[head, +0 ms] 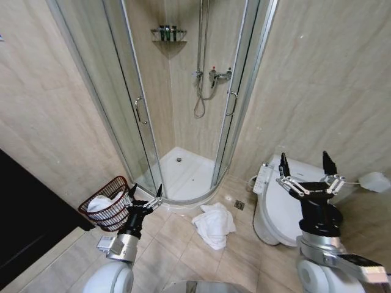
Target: Discard the used towel into the hamper.
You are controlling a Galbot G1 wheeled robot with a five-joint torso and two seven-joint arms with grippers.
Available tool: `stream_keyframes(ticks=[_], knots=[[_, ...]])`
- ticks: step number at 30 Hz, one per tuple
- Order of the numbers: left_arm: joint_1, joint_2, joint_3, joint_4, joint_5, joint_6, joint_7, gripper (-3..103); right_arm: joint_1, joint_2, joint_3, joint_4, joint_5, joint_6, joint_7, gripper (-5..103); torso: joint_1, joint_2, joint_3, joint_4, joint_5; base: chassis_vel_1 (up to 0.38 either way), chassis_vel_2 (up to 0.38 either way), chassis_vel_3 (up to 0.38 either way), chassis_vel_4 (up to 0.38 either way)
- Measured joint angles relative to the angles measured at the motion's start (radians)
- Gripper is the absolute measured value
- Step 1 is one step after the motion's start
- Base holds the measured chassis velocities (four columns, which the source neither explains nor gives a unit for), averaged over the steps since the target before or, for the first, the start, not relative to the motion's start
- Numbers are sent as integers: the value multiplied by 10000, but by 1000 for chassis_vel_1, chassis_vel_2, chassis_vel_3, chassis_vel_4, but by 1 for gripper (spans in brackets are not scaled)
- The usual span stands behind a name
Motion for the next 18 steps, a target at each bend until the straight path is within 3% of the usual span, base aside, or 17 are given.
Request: stream_keyframes(ticks=[9,18], knots=[[0,-3,0,0,0,0,0,100,76,17,-27,-718,84,123,-8,100,-179,-381,-197,-1,4,0,0,0,0],[0,-3,0,0,0,0,0,100,391,90,-196,-3618,-364,1043,-56,100,-461,-1013,-544,-1,3,0,0,0,0]])
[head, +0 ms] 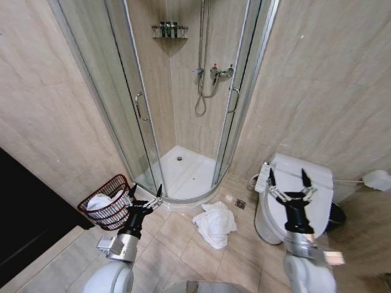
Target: Discard the used towel into the hamper.
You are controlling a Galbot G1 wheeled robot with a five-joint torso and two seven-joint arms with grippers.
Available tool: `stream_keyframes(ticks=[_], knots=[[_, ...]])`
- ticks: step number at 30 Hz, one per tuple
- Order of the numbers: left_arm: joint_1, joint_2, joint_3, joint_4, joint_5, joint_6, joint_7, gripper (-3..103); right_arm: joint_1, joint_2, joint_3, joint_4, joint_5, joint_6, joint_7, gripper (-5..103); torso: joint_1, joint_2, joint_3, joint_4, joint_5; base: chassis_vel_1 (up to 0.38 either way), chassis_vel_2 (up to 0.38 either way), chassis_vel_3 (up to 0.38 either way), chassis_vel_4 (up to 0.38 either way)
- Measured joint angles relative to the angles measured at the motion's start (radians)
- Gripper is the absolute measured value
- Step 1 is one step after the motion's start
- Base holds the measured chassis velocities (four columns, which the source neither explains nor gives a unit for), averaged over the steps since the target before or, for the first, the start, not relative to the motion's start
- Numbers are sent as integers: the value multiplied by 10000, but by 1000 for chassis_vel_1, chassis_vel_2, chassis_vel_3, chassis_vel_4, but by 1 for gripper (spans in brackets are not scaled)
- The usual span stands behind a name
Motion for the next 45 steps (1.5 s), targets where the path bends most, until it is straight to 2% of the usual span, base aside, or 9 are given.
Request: stream_keyframes(ticks=[6,10,23,27,29,36,41,44,45], knots=[[0,0,0,0,0,0,0,100,280,128,39,-2522,-937,1137,54,100,-160,-353,-192,1,2,0,0,0,0],[0,0,0,0,0,0,0,100,309,145,-26,-3471,-991,1384,93,100,-245,-543,-302,0,0,0,0,0,0],[0,0,0,0,0,0,0,100,267,210,-447,-4377,-782,893,522,100,-538,-1184,-650,0,-1,0,0,0,0],[0,0,0,0,0,0,0,100,308,267,-507,-4379,-1235,864,957,100,-626,-1385,-761,0,1,0,0,0,0],[0,0,0,0,0,0,0,100,390,307,-544,-4306,-1706,848,1629,100,-684,-1518,-839,0,0,0,0,0,0],[0,0,0,0,0,0,0,100,554,437,-690,-3543,-2035,-2,2148,100,-818,-1835,-1021,-1,-2,0,0,0,0],[0,0,0,0,0,0,0,100,822,440,-833,-3054,-2106,-1048,2247,100,-926,-2074,-1152,0,0,0,0,0,0],[0,0,0,0,0,0,0,100,882,251,-978,-2498,-1884,-2113,2158,100,-1013,-2267,-1256,0,-1,0,0,0,0],[0,0,0,0,0,0,0,100,882,251,-978,-2498,-1884,-2113,2158,100,-1013,-2267,-1256,0,-1,0,0,0,0]])
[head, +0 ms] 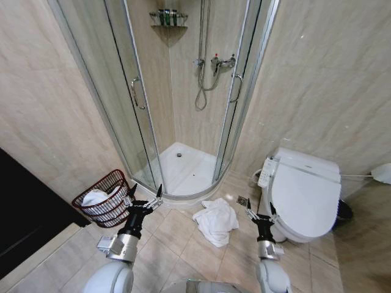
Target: Discard the used towel into the hamper.
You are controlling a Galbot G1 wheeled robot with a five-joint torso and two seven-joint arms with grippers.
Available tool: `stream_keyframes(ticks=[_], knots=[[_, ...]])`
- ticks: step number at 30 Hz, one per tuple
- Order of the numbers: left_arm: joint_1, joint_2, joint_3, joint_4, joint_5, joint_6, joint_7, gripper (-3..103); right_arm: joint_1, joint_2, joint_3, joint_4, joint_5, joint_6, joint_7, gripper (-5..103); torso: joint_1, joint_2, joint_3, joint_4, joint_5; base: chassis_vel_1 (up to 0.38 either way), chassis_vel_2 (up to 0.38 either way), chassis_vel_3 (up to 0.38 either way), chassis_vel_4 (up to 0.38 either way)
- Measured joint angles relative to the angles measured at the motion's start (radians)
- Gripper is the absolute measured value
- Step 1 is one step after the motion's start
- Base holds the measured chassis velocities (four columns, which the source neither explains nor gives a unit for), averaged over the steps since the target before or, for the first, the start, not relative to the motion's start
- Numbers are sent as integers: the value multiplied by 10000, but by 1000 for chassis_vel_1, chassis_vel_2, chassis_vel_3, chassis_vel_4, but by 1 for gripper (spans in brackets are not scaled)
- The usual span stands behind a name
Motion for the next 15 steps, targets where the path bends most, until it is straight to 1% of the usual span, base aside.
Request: stream_keyframes(ticks=[3,5,7,8,9,10,11,13,15], knots=[[0,0,0,0,0,0,0,100,59,-167,-142,270,231,-868,-25,100,-80,-171,-91,0,0,0,0,0,0],[0,0,0,0,0,0,0,100,70,-212,-187,270,308,-994,-33,100,-99,-217,-118,0,1,0,0,0,0],[0,-1,0,-1,0,0,0,100,55,-463,-294,148,761,-1274,-523,100,-151,-343,-192,1,1,0,0,0,0],[0,1,0,0,0,0,0,100,47,-615,-319,-42,952,-1266,-1017,100,-184,-420,-235,1,1,0,0,0,0],[0,1,0,0,0,0,0,100,47,-615,-319,-42,952,-1266,-1017,100,-184,-420,-235,1,1,0,0,0,0],[0,0,0,0,0,0,0,100,65,-679,-318,-242,973,-1205,-1368,100,-215,-485,-271,0,1,0,0,0,0],[0,0,0,0,0,0,0,100,90,-667,-319,-383,933,-1142,-1528,100,-239,-541,-303,0,3,0,0,0,0],[0,0,0,0,0,0,0,100,132,-546,-320,-495,807,-1101,-1531,100,-266,-607,-342,0,-1,0,0,0,0],[0,-1,0,0,0,0,0,100,160,-146,-375,-627,453,-1133,-1272,100,-322,-735,-415,0,2,0,0,0,0]])
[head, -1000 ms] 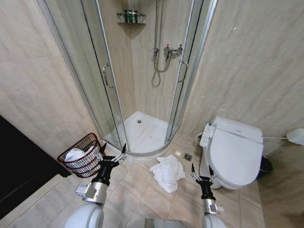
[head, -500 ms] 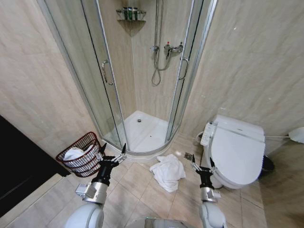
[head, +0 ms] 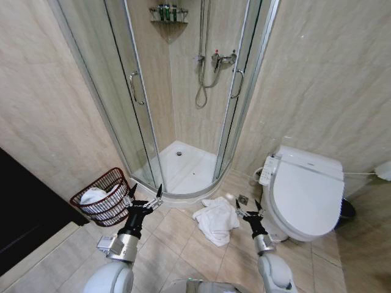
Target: Discard the used towel into the hamper.
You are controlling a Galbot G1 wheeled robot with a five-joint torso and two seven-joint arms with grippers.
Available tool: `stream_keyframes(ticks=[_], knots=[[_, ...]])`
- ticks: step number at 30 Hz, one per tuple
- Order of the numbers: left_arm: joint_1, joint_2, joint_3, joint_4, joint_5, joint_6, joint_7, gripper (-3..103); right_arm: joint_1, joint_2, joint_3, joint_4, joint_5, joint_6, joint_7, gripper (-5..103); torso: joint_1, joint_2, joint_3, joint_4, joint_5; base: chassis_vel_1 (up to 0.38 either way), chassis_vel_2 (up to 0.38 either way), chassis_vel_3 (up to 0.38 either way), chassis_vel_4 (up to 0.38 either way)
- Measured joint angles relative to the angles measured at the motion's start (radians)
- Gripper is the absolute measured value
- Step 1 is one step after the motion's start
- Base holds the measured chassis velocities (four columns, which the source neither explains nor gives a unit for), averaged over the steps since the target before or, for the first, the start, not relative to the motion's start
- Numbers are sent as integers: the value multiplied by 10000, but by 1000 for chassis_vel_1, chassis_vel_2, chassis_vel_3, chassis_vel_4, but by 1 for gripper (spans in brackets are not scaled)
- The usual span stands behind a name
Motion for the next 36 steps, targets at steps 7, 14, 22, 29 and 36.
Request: stream_keyframes(ticks=[7,14,22,29,36], knots=[[0,2,0,0,0,0,0,100,-198,378,-100,-220,-863,-4,71,100,-143,-320,-179,0,-3,0,0,0,0],[0,1,0,0,0,0,0,100,-291,224,-25,-741,-308,23,-11,100,-254,-593,-338,0,-1,0,0,0,0],[0,1,0,0,0,0,0,100,-197,-383,-411,-1751,674,-57,-160,100,-406,-952,-547,0,0,0,0,0,0],[0,1,0,0,0,0,0,100,215,-600,-688,-2848,826,358,-245,100,-539,-1250,-709,1,0,0,0,0,0],[0,1,0,0,0,0,0,100,648,-564,-679,-3678,792,1119,-50,95,-678,-1580,-901,1,0,0,0,0,0]])
